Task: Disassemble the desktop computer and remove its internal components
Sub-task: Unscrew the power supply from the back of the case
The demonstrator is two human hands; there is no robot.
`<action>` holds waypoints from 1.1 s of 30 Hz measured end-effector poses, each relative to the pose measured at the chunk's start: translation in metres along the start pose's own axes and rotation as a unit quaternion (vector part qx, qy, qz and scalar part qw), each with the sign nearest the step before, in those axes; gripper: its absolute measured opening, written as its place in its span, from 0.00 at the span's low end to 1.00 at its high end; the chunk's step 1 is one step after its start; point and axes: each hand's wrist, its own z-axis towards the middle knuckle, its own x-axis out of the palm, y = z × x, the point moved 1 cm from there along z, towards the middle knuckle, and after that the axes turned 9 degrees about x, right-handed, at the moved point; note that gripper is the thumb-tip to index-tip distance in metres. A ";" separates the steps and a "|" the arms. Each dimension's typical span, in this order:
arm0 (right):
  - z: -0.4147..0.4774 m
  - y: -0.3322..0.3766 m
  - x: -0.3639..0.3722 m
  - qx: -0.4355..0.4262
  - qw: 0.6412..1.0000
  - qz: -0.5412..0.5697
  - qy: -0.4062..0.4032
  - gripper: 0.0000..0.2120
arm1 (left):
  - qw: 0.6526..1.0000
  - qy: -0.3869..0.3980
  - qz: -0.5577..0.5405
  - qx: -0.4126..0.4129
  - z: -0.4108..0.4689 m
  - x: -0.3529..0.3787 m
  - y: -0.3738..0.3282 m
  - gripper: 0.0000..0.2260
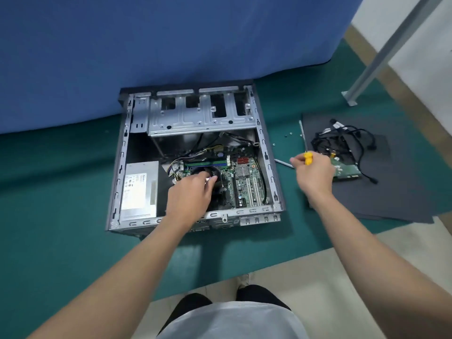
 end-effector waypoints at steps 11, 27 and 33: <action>0.133 0.011 0.084 -0.003 0.983 -0.181 -0.018 0.09 | 0.995 0.012 -0.022 -0.098 0.002 0.012 0.007 0.17; 0.110 0.006 0.066 0.025 0.994 -0.103 0.041 0.13 | 0.994 -0.049 -0.068 -0.063 -0.004 0.004 0.006 0.07; 0.017 0.005 0.025 0.034 0.999 -0.031 0.005 0.11 | 0.993 -0.088 -0.062 0.047 -0.023 -0.002 0.005 0.07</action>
